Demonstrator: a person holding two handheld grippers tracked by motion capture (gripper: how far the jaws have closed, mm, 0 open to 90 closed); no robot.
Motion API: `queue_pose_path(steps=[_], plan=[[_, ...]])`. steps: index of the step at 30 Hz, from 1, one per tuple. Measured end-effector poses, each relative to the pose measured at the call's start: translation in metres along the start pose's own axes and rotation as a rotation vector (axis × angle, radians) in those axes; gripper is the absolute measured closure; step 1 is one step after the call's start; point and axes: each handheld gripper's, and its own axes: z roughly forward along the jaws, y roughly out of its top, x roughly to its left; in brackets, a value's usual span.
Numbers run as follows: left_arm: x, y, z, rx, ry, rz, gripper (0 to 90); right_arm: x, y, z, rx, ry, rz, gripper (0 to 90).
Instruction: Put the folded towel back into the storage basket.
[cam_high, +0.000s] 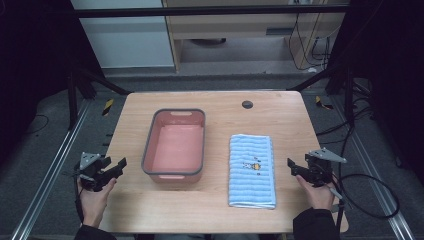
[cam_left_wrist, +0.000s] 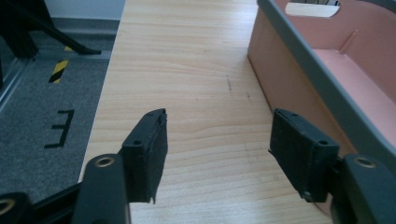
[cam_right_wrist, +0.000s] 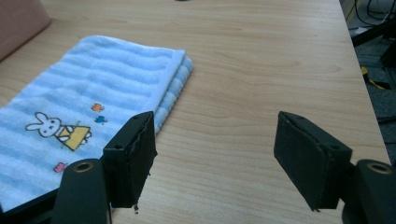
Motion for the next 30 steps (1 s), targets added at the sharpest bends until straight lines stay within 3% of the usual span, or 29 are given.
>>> queue_pose_path(steps=[4, 13, 26, 30], plan=[[-0.004, 0.004, -0.003, 0.004, -0.034, -0.001, 30.6, 0.002, 0.003, -0.005, -0.018, 0.015, 0.014, 31.7], [-0.014, 0.015, -0.017, -0.034, -0.054, 0.019, 29.1, 0.008, 0.011, -0.015, -0.053, 0.019, -0.009, 35.4], [-0.051, 0.028, -0.032, -0.089, -0.117, 0.098, 28.7, 0.012, 0.017, -0.018, -0.066, 0.024, -0.029, 35.5], [-0.059, 0.030, -0.036, -0.097, -0.144, 0.094, 28.8, 0.012, 0.018, -0.019, -0.070, 0.026, -0.028, 34.8]])
